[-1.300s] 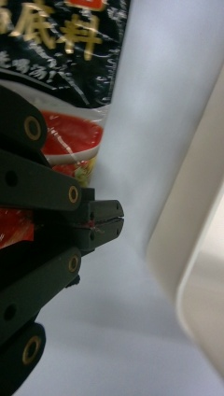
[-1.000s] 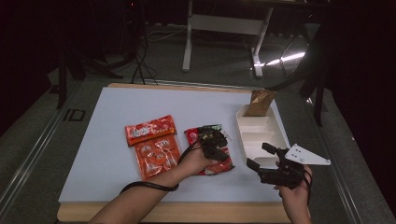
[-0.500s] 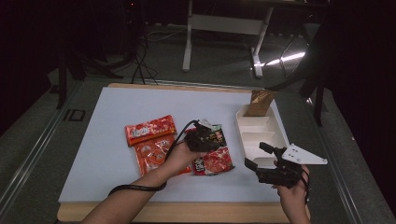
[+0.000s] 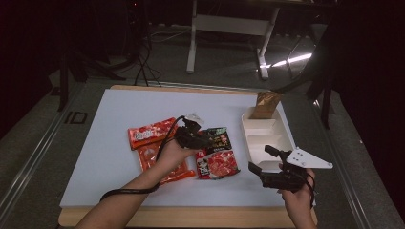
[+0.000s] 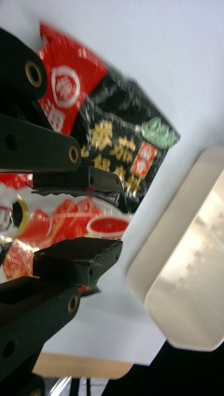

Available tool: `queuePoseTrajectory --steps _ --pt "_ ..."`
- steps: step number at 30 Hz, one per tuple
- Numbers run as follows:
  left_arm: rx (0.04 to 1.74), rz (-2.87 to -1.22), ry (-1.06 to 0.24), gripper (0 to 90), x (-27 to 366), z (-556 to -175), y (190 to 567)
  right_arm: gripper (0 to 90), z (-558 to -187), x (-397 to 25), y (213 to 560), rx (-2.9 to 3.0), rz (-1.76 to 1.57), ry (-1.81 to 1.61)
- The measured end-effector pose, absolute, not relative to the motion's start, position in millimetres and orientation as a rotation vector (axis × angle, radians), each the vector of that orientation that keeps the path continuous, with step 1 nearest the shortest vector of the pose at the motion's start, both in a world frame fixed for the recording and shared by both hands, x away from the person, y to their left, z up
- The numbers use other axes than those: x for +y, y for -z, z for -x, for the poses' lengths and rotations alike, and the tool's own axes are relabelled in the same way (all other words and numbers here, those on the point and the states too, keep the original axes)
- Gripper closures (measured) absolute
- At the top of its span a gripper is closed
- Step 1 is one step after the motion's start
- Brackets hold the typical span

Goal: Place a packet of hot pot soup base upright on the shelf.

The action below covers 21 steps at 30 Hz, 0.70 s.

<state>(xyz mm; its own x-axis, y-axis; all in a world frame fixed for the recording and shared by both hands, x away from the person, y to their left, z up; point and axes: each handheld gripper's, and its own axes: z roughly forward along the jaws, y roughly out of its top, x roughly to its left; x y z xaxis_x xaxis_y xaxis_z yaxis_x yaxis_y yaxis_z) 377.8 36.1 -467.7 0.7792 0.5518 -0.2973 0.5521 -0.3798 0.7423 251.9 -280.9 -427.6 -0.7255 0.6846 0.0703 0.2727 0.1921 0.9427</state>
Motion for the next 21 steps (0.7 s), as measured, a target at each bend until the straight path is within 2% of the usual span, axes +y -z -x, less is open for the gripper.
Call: queuePoseTrajectory --steps 7,16,21 --pt "0.868 -2.025 -0.039 60.2 52 -386 473 12.2 -252 -283 426 2.094 -0.899 -1.546" --pt "0.945 -2.003 -0.077 58.2 70 -404 489 10.8 -250 -276 425 2.091 -0.876 -1.51" --pt "1.011 -2.012 -0.076 51.3 75 -416 502 12.9 -251 -271 427 2.136 -0.856 -1.495"
